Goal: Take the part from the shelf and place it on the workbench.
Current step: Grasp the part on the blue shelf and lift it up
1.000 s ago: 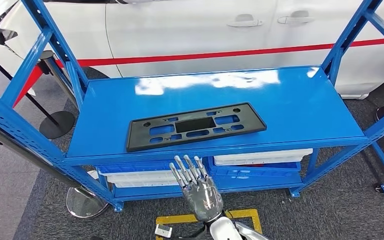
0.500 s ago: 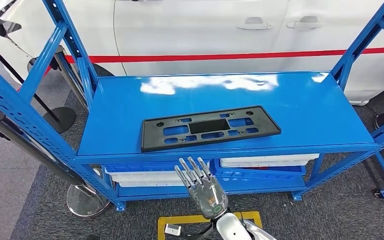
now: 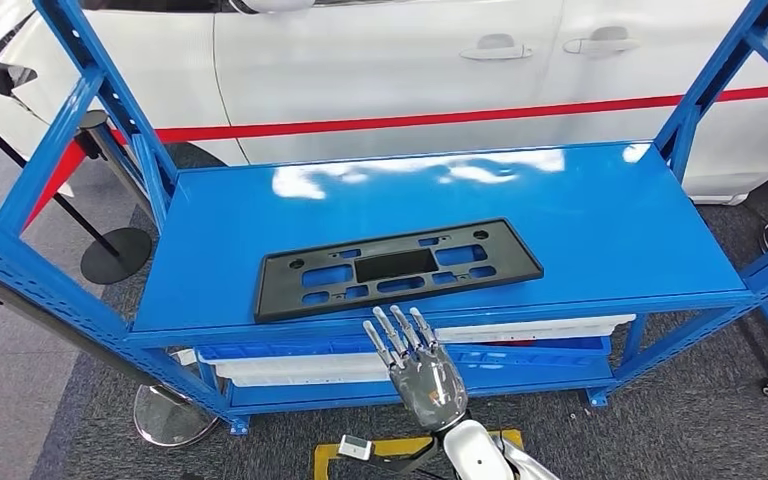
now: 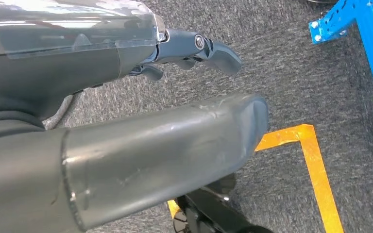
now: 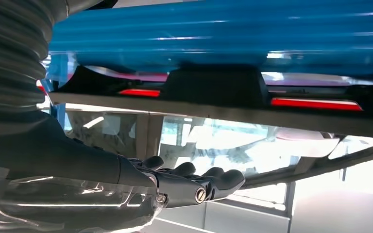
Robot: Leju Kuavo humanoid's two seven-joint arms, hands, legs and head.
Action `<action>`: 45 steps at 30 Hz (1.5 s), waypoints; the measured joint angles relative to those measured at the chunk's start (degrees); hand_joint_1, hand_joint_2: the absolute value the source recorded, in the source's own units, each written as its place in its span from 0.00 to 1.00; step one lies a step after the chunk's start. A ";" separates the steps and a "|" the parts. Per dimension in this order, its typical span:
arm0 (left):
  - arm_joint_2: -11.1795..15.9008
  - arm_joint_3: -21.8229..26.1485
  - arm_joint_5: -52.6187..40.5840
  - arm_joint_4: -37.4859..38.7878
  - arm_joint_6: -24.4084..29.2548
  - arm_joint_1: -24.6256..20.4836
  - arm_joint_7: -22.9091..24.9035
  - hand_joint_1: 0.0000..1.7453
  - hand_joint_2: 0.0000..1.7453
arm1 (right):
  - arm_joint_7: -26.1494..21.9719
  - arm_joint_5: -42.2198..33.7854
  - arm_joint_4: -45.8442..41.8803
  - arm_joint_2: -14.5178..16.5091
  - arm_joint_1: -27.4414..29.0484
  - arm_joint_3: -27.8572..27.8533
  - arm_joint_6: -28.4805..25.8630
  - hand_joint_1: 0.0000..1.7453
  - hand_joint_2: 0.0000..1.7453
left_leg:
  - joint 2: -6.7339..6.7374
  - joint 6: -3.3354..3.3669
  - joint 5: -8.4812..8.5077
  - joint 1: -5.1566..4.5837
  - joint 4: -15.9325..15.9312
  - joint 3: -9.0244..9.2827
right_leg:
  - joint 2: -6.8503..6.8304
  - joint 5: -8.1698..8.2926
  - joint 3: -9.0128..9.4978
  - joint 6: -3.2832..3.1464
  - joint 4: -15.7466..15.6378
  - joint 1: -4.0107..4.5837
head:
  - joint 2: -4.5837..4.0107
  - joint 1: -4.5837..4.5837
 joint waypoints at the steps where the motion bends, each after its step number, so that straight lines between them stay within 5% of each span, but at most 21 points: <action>1: 0.04 0.04 -0.05 0.00 -0.01 0.04 0.01 0.00 0.00 | -0.03 0.00 0.00 0.03 0.16 -0.16 0.00 0.00 1.00 | 0.02 -0.02 2.29 0.06 -2.46 0.75 | 0.04 -0.43 0.58 0.11 0.04 -0.01 | 0.00 0.00; 4: 0.14 0.15 -0.34 0.02 -0.01 0.00 0.07 0.00 0.00 | -0.07 0.00 -0.01 0.19 0.26 -0.66 -0.01 0.00 1.00 | 0.18 0.62 7.99 -0.07 -13.42 5.30 | 0.11 -1.83 1.90 0.80 0.23 0.15 | -0.01 -0.01; 9: 0.22 0.42 -0.48 0.07 -0.01 0.10 0.19 0.00 0.00 | -0.44 0.00 -0.32 0.31 0.44 -1.17 -0.10 0.00 1.00 | 0.08 2.65 7.10 -0.19 -16.33 7.15 | 0.10 -2.48 1.82 2.19 1.75 0.15 | 0.00 0.13; 11: 0.22 0.48 -0.52 0.07 -0.01 0.06 0.24 0.00 0.00 | -1.00 0.00 -0.64 0.33 0.51 -1.76 -0.13 0.00 1.00 | 0.02 3.27 6.81 -0.01 -16.80 8.14 | 0.11 -4.42 -0.80 2.72 6.63 -0.07 | 0.00 0.28; 13: 0.22 0.55 -0.57 0.07 -0.01 -0.01 0.29 0.00 0.00 | -1.73 0.00 -0.79 0.34 0.94 -2.39 -0.13 0.00 1.00 | -0.01 3.56 6.25 0.00 -16.86 8.79 | 0.12 -6.82 -5.59 3.17 13.76 -0.25 | 0.00 0.39; 15: 0.22 0.61 -0.63 0.07 -0.02 0.06 0.36 0.00 0.00 | -2.35 0.00 -0.79 0.37 1.69 -2.92 -0.13 0.00 1.00 | -0.11 3.47 5.48 0.02 -16.85 9.67 | 0.10 -6.26 -8.95 3.39 16.62 -0.51 | 0.00 0.39; 16: 0.22 0.62 -0.67 0.07 -0.02 0.11 0.40 0.00 0.00 | -2.60 0.00 -0.79 0.40 1.99 -3.20 -0.13 0.00 1.00 | -0.17 3.32 5.01 0.06 -16.84 10.29 | 0.09 -4.31 -9.21 3.40 15.15 -0.64 | 0.00 0.40; 18: 0.22 0.64 -0.77 0.07 -0.07 0.18 0.46 0.00 0.00 | -3.03 0.00 -0.79 0.48 2.29 -3.74 -0.13 0.00 1.00 | -0.23 2.82 4.04 0.15 -16.85 11.70 | 0.09 1.24 -7.45 3.29 8.37 -0.80 | -0.01 0.42; 20: 0.22 0.64 -0.94 0.08 -0.16 0.07 0.33 0.00 0.00 | -3.65 0.00 -0.79 0.60 2.50 -4.19 -0.13 0.00 1.00 | -0.32 2.07 3.21 0.10 -16.78 12.41 | 0.01 3.39 -6.10 2.84 3.22 -0.51 | -0.02 0.56; 25: 0.19 0.66 -1.61 0.10 -0.51 -0.04 -0.27 0.00 0.00 | -12.15 -1.46 -1.31 2.93 5.02 -7.73 -0.15 0.00 1.00 | -0.09 0.44 1.16 0.19 -14.56 12.44 | 0.13 3.19 -5.30 0.81 2.15 -0.32 | -0.01 0.34; 28: 0.16 0.71 -1.75 0.13 -0.77 -0.06 -0.52 0.00 0.00 | -19.74 -3.59 -1.89 5.38 6.48 -11.35 -0.16 0.00 1.00 | -0.01 -0.01 -3.68 0.26 -5.00 7.47 | 0.09 2.81 -5.00 0.02 1.97 -0.07 | 0.00 0.00; 30: 0.21 0.79 -1.82 0.13 -0.71 0.11 -0.55 0.00 0.00 | -23.99 -5.38 -2.11 7.04 7.50 -13.68 -0.16 0.00 1.00 | -0.01 0.04 -4.77 0.23 -0.63 4.55 | 0.09 2.60 -4.85 -0.30 1.99 0.33 | 0.00 -0.07; 31: 0.22 0.83 -1.87 0.13 -0.68 0.19 -0.55 0.00 0.00 | -25.44 -6.16 -2.22 7.79 7.81 -14.54 -0.15 0.00 1.00 | -0.01 0.26 -3.56 0.17 -1.52 4.52 | 0.15 2.53 -4.70 -0.41 2.00 0.54 | 0.00 -0.08; 34: 0.30 0.91 -2.22 0.14 -0.67 0.17 -0.56 0.00 0.00 | -27.39 -7.36 -2.41 9.75 7.97 -16.04 -0.15 0.00 1.00 | 0.27 1.73 2.65 -0.50 -12.06 8.28 | 0.31 2.42 -4.18 -0.45 2.03 1.00 | -0.01 -0.01; 36: 0.38 0.99 -2.45 0.14 -0.67 0.01 -0.57 0.00 0.00 | -27.71 -7.69 -2.41 10.54 7.91 -16.44 -0.15 0.00 1.00 | 0.52 2.47 3.48 -1.09 -15.68 9.43 | 0.30 2.43 -4.24 -0.06 2.07 0.98 | -0.01 0.01; 40: 0.32 1.09 -2.72 0.15 -0.75 0.12 -0.56 0.00 0.00 | -27.83 -8.47 -2.39 11.47 7.64 -16.81 -0.16 0.00 1.00 | 0.60 3.32 5.37 -0.76 -16.90 9.84 | 0.26 1.69 -4.46 1.30 2.94 1.05 | -0.01 0.06; 44: 0.13 1.10 -2.96 0.15 -0.84 0.06 -0.37 0.00 0.00 | -27.64 -9.72 -1.99 11.55 7.27 -16.93 -0.18 0.00 1.00 | 0.72 3.83 6.15 -0.40 -17.45 9.80 | 0.24 -5.00 -9.97 2.56 15.10 0.26 | -0.01 0.32; 45: 0.10 1.10 -3.09 0.15 -0.84 0.13 -0.29 0.00 0.00 | -27.52 -9.80 -1.79 11.53 7.29 -16.93 -0.18 0.00 1.00 | 0.72 3.80 6.14 -0.38 -17.42 9.75 | 0.21 -5.43 -10.95 2.84 17.21 -0.01 | 0.00 0.32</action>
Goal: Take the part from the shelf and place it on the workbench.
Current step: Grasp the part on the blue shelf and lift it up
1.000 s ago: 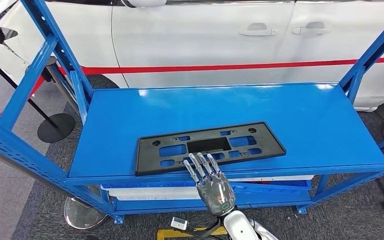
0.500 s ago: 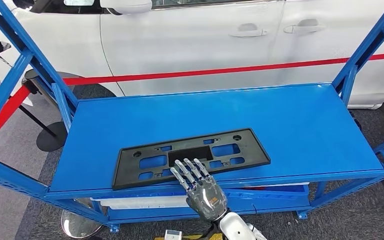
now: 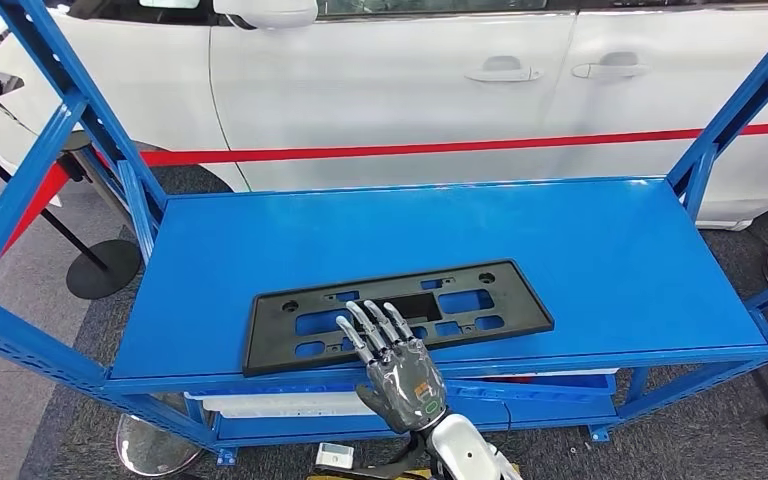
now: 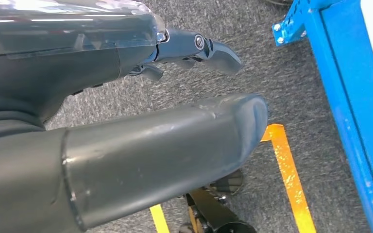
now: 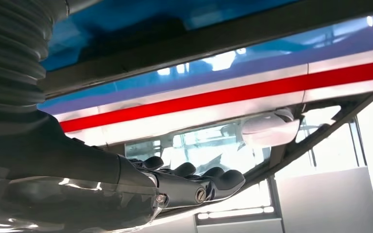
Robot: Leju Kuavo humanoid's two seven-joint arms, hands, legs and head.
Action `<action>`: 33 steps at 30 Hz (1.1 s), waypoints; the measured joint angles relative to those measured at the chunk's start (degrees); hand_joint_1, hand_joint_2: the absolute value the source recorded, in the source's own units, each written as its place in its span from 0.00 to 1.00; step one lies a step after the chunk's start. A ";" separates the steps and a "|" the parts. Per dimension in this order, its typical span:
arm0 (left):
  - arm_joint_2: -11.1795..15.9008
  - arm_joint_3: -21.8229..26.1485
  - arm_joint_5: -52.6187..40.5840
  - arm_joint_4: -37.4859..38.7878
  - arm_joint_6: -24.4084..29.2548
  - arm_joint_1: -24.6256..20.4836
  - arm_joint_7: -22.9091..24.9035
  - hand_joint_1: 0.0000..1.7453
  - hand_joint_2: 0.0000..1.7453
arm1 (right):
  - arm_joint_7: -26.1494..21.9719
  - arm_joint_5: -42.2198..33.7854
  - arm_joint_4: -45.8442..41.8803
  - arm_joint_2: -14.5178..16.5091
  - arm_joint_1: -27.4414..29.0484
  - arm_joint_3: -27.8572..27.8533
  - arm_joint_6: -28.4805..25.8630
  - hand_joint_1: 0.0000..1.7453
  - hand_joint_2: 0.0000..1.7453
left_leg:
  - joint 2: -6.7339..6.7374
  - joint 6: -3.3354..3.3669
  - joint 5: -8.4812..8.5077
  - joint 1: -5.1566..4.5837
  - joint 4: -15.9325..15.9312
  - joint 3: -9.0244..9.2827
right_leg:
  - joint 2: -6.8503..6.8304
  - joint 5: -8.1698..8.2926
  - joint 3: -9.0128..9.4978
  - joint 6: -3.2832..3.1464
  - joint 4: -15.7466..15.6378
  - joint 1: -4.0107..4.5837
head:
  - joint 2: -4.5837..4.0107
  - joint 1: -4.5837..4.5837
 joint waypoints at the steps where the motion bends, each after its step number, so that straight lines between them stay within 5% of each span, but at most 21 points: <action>1: -0.04 0.00 -0.17 0.00 0.00 0.05 0.05 0.00 0.00 | 0.13 -0.04 0.21 -0.02 -0.01 -0.01 0.01 0.00 1.00 | -0.02 -0.07 -0.04 0.04 0.04 0.01 | -0.04 0.68 0.02 0.22 0.03 -0.24 | 0.00 0.01; 5: -0.25 0.00 -0.87 0.00 -0.15 0.04 0.09 0.00 0.00 | 0.95 0.92 0.95 0.00 -0.61 -0.10 0.01 0.00 1.00 | -0.19 -1.07 -0.62 0.06 0.49 0.22 | -0.10 6.93 6.89 0.19 -13.42 -0.68 | -0.01 0.04; 10: -0.36 -0.01 -2.02 0.00 -0.52 -0.16 -0.12 0.00 0.00 | 3.13 2.96 3.53 0.19 -2.74 -0.66 0.01 0.00 1.00 | -0.20 -2.98 -1.50 0.32 1.26 -0.03 | 0.07 7.31 7.96 -1.51 -16.08 -0.39 | 0.00 -0.14; 12: -0.47 -0.02 -2.36 0.00 -0.63 -0.22 -0.27 0.00 0.00 | 3.61 3.08 5.01 0.41 -3.84 -0.79 0.02 0.00 1.00 | -0.21 -3.50 -4.22 0.50 5.84 -2.13 | -0.02 7.46 8.20 -2.14 -16.51 -0.54 | 0.00 -0.45; 15: -0.51 -0.02 -2.61 0.00 -0.66 -0.12 -0.35 0.00 0.00 | 3.82 2.98 7.02 0.53 -4.62 -0.86 0.03 0.00 1.00 | -0.21 -3.98 -8.40 0.57 16.58 -7.62 | -0.10 7.33 8.25 -2.44 -16.52 -0.34 | 0.00 -0.67; 17: -0.51 -0.02 -2.65 0.00 -0.66 -0.01 -0.36 0.00 0.00 | 3.84 2.96 7.89 0.56 -4.83 -0.87 0.02 0.00 1.00 | -0.20 -3.92 -6.17 0.57 15.52 -7.55 | -0.06 7.23 8.43 -2.42 -16.48 -0.29 | 0.00 -0.67; 19: -0.51 -0.02 -2.63 0.00 -0.66 -0.04 -0.37 0.00 0.00 | 3.87 2.96 8.43 0.68 -5.18 -0.87 0.01 0.00 1.00 | -0.20 -3.57 -1.83 0.54 7.51 -4.01 | 0.03 7.01 8.75 -2.18 -16.39 -0.24 | -0.01 -0.68; 21: -0.51 -0.02 -2.62 0.00 -0.66 -0.15 -0.41 0.00 0.00 | 3.91 2.96 8.82 0.79 -5.49 -0.89 0.01 0.00 1.00 | -0.28 -2.97 0.18 0.31 1.81 -1.46 | 0.08 6.82 8.83 -1.70 -16.22 -0.05 | -0.01 -0.65; 26: -0.61 -0.02 -2.65 0.00 -0.66 -0.14 -0.45 0.00 0.00 | 4.02 2.97 9.40 0.94 -5.95 -1.02 -0.01 0.00 1.00 | -0.33 -1.21 0.72 0.39 0.44 -1.14 | 0.04 5.50 8.09 -0.17 -14.55 -0.09 | -0.01 -0.48; 30: -0.69 -0.02 -3.12 0.00 -0.68 -0.16 -0.36 0.00 0.00 | 4.78 2.98 10.53 0.96 -6.37 -1.36 -0.11 0.00 1.00 | -0.22 -0.53 0.85 0.42 0.27 -1.30 | 0.02 -0.87 1.74 0.50 -1.22 -0.17 | -0.01 -0.07; 31: -0.69 -0.01 -3.35 0.00 -0.71 -0.15 -0.31 0.00 0.00 | 4.96 2.96 10.96 0.98 -6.66 -1.50 -0.15 0.00 1.00 | -0.23 -0.53 0.84 0.41 0.29 -1.28 | 0.01 -0.79 1.07 0.53 0.08 -0.19 | -0.01 -0.06; 33: -0.74 -0.01 -3.86 0.00 -0.78 -0.17 -0.24 0.00 0.00 | 5.25 2.82 12.09 1.18 -7.74 -1.95 -0.19 0.00 1.00 | -0.31 -0.63 0.77 0.40 0.37 -1.13 | 0.00 2.46 3.18 0.32 -4.23 -0.22 | 0.00 -0.05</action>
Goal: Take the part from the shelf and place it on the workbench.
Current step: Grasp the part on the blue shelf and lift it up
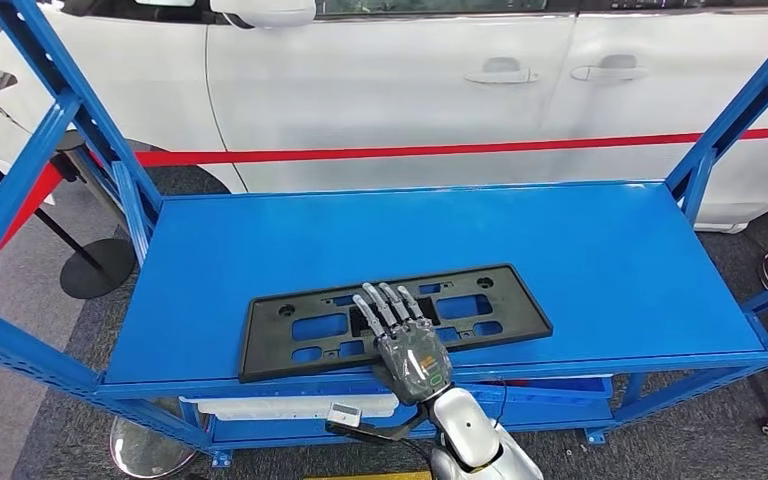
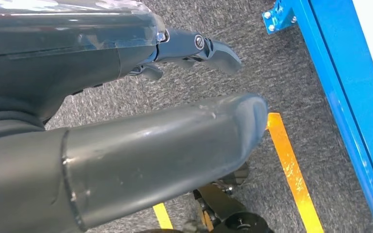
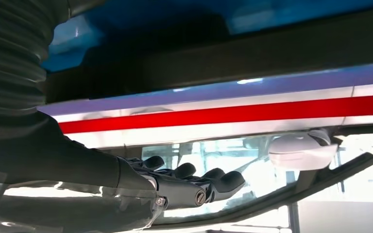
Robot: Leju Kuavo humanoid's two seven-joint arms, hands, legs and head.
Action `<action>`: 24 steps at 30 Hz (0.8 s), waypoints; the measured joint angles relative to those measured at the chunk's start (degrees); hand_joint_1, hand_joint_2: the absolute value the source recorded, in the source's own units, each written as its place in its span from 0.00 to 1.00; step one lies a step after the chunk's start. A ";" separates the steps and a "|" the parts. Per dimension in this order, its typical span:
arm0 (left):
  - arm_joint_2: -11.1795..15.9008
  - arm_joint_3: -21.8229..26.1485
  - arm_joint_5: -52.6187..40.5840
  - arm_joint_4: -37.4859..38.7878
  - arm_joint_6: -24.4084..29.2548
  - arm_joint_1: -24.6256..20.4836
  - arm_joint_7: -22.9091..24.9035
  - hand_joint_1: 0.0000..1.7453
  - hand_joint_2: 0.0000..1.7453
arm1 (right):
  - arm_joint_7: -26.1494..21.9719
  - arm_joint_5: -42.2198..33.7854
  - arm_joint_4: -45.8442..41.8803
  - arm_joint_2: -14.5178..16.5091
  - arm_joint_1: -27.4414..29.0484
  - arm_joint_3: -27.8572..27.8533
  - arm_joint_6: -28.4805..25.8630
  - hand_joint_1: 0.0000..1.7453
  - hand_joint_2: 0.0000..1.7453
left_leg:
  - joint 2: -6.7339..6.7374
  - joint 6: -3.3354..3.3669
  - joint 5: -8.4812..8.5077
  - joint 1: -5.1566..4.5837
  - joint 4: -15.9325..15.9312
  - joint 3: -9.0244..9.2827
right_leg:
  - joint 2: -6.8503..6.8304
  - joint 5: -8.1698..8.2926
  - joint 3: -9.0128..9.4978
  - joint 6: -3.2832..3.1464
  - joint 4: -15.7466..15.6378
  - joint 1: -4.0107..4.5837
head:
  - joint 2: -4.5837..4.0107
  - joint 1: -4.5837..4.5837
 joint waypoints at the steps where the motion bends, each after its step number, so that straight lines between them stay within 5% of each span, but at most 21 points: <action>1: -0.05 -0.01 -0.21 0.00 -0.05 -0.02 0.01 0.00 0.00 | 0.16 -0.09 0.70 0.17 -0.72 -0.23 0.00 0.00 1.00 | -0.06 -0.12 -0.07 0.00 0.08 0.06 | 0.00 1.91 2.10 -0.27 -4.32 0.02 | 0.00 0.02; 3: -0.15 -0.01 -0.67 0.00 -0.15 -0.07 0.02 0.00 0.00 | 0.71 -0.21 2.32 0.71 -2.20 -0.60 0.00 0.00 1.00 | -0.13 -0.61 -0.27 -0.19 0.38 -0.03 | -0.01 4.08 5.12 -0.85 -10.70 0.22 | 0.00 -0.01; 5: -0.19 -0.01 -1.14 0.00 -0.23 -0.12 0.04 0.00 0.00 | 1.31 -0.20 4.01 1.46 -3.53 -0.83 0.00 0.03 1.00 | -0.13 -1.31 -0.31 -0.30 0.43 -0.19 | 0.07 4.17 5.48 -1.31 -11.83 0.49 | 0.00 -0.03; 7: -0.20 -0.01 -1.58 0.00 -0.26 -0.21 0.05 0.00 0.00 | 1.87 -0.03 5.68 2.27 -4.88 -1.09 0.01 0.53 1.00 | -0.12 -2.00 -0.58 -0.18 0.66 -0.28 | 0.10 4.42 5.53 -1.96 -12.17 0.34 | 0.00 -0.02; 9: -0.27 -0.02 -2.06 0.00 -0.30 -0.30 0.08 0.00 0.00 | 2.62 0.35 7.71 3.08 -6.46 -1.34 0.03 1.00 1.00 | -0.13 -2.54 -2.67 -0.05 3.92 -1.67 | 0.00 4.66 5.67 -2.64 -12.57 0.06 | 0.00 -0.30; 11: -0.33 -0.03 -2.59 0.00 -0.34 -0.31 0.15 0.00 0.00 | 3.72 0.80 10.45 3.63 -8.16 -1.57 0.10 1.00 1.00 | -0.12 -2.98 -6.22 0.09 11.18 -5.06 | -0.07 4.65 5.65 -2.95 -12.58 0.10 | 0.00 -0.62; 13: -0.32 -0.03 -3.05 0.00 -0.34 -0.27 0.22 0.00 0.00 | 4.89 1.10 13.48 3.77 -9.74 -1.82 0.28 1.00 1.00 | -0.11 -3.23 -7.53 0.16 16.35 -7.74 | -0.10 4.60 5.64 -3.01 -12.51 0.18 | 0.00 -0.67; 15: -0.31 -0.03 -3.32 0.00 -0.36 -0.29 0.25 0.00 0.00 | 5.70 1.23 16.26 3.78 -11.42 -2.14 0.55 1.00 1.00 | -0.11 -3.18 -4.47 0.20 13.22 -6.60 | -0.04 4.47 5.73 -2.92 -12.36 0.18 | 0.00 -0.70; 18: -0.30 -0.03 -3.73 0.00 -0.36 -0.42 0.25 0.00 0.00 | 6.08 1.28 19.57 3.75 -13.79 -2.87 0.74 1.00 1.00 | -0.14 -2.54 0.24 0.05 2.57 -1.94 | 0.10 4.17 5.67 -2.32 -11.98 0.35 | 0.00 -0.72; 22: -0.36 -0.03 -3.97 0.00 -0.24 -0.36 0.31 0.00 0.00 | 6.08 1.09 22.17 3.50 -14.91 -3.86 0.46 1.00 1.00 | -0.28 -1.23 0.52 -0.17 0.62 -1.33 | 0.13 4.07 5.41 -1.05 -11.81 0.36 | 0.00 -0.67; 24: -0.46 -0.03 -3.98 0.00 -0.23 -0.40 0.31 0.00 0.00 | 6.17 1.06 22.69 3.23 -14.96 -4.30 0.33 1.00 1.00 | -0.22 -0.40 0.82 0.08 0.13 -1.12 | 0.12 2.24 4.35 -0.52 -9.21 0.31 | 0.00 -0.50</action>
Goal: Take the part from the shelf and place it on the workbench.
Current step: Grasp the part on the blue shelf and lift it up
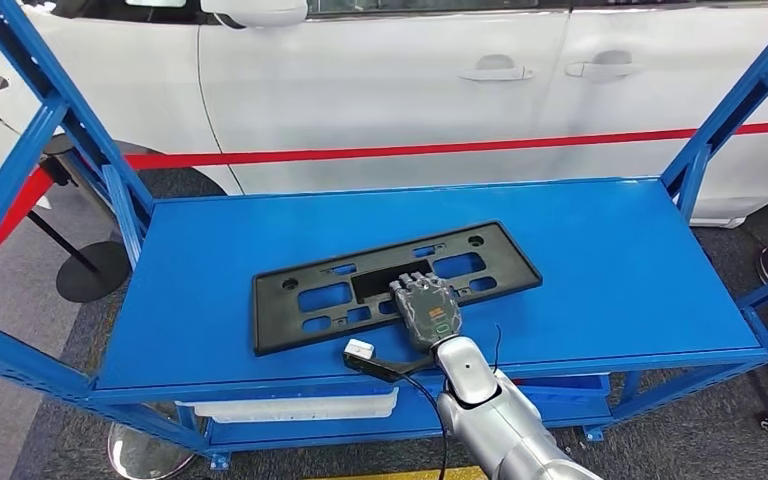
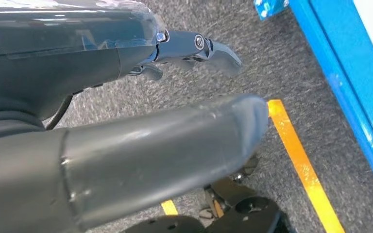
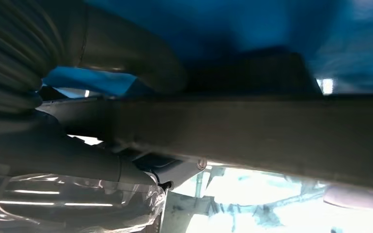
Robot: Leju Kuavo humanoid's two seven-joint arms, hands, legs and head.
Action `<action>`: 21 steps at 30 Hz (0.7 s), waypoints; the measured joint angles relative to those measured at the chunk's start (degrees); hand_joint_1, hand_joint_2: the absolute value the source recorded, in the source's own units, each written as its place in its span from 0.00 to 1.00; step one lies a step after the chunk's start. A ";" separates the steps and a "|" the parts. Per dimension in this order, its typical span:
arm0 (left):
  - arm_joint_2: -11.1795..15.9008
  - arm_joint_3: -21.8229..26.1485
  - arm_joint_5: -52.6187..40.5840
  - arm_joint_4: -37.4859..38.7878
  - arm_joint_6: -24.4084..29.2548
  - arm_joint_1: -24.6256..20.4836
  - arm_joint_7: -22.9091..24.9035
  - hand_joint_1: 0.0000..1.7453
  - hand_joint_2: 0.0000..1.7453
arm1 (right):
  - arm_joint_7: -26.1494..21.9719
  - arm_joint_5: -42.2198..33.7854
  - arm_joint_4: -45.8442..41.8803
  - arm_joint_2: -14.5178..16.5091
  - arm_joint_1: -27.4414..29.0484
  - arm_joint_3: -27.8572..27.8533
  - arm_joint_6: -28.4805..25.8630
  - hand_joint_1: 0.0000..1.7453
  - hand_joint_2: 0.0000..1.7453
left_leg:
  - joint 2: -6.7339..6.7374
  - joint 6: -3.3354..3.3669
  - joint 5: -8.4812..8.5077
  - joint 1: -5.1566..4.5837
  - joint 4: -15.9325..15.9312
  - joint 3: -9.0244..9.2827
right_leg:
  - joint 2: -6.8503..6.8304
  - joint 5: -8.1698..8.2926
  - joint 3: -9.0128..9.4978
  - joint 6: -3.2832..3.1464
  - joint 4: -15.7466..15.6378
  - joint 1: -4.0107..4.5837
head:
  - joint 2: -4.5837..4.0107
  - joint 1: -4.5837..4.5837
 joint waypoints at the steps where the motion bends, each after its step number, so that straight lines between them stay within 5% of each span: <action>1: -0.04 0.00 0.00 0.00 0.00 -0.04 0.00 0.00 0.00 | 0.03 0.01 0.19 -0.19 0.01 -0.16 -0.09 1.00 1.00 | 0.04 0.26 0.06 0.02 -0.10 0.03 | 0.00 -1.74 -1.45 0.17 3.13 -0.10 | 0.00 0.10; 3: -0.05 0.00 -0.01 0.00 0.00 -0.06 0.01 0.00 0.00 | 0.01 0.04 0.54 -0.60 0.08 -0.31 -0.22 1.00 1.00 | 0.06 0.48 0.04 -0.03 -0.08 -0.05 | -0.01 -5.05 -5.31 0.40 10.85 -0.16 | 0.00 0.25; 5: -0.05 0.01 -0.06 0.00 0.00 -0.03 0.01 0.00 0.00 | -0.13 0.09 0.81 -0.92 0.18 -0.40 -0.31 1.00 1.00 | 0.01 0.52 -0.02 -0.07 -0.03 0.02 | -0.03 -4.84 -6.86 0.44 13.51 -0.19 | 0.00 0.27; 8: -0.16 0.02 -0.11 0.00 0.00 -0.03 0.01 0.00 0.00 | -0.60 0.03 0.85 -1.19 0.24 -0.76 -0.49 1.00 1.00 | -0.18 0.28 -0.26 -0.20 0.15 0.33 | -0.07 0.87 -1.97 -0.24 3.13 -0.02 | 0.00 0.37; 10: -0.28 0.02 -0.11 0.00 0.01 -0.05 0.00 0.00 0.00 | -0.83 -0.05 0.79 -1.25 0.24 -1.03 -0.57 1.00 1.00 | -0.29 -0.20 -0.45 -0.40 0.30 0.37 | -0.11 2.53 0.53 -0.76 -2.20 0.26 | 0.00 0.38; 13: -0.30 0.05 -0.10 0.00 0.08 -0.04 0.01 0.00 0.00 | -1.47 -0.37 0.27 -1.32 0.53 -1.33 -0.59 1.00 1.00 | -0.27 -1.17 -0.59 -0.39 0.22 0.44 | -0.03 2.65 0.83 -1.36 -3.05 0.28 | 0.00 0.37; 15: -0.31 0.25 0.03 0.01 0.21 -0.04 -0.01 0.00 0.00 | -3.31 -1.96 -1.49 -1.36 1.44 -1.69 -0.57 1.00 1.00 | -0.23 -1.80 -2.18 -0.30 2.16 -0.19 | -0.09 2.93 1.14 -1.96 -3.56 -0.07 | -0.01 0.15; 19: -0.38 1.43 0.77 0.01 0.79 0.22 0.01 0.00 0.00 | -12.40 -13.47 -10.65 -1.41 6.66 -2.37 -0.53 1.00 1.00 | -0.18 -2.74 -8.90 0.07 15.99 -6.18 | -0.21 2.92 1.26 -2.42 -3.73 -0.16 | -0.01 -0.32; 21: -0.40 2.31 1.59 0.01 1.35 0.37 0.00 0.00 0.00 | -18.39 -25.35 -19.62 -1.63 10.65 -2.26 -0.18 1.00 1.00 | -0.16 -2.87 -7.35 0.18 15.55 -5.92 | -0.12 2.71 1.45 -2.34 -3.61 -0.15 | -0.01 -0.34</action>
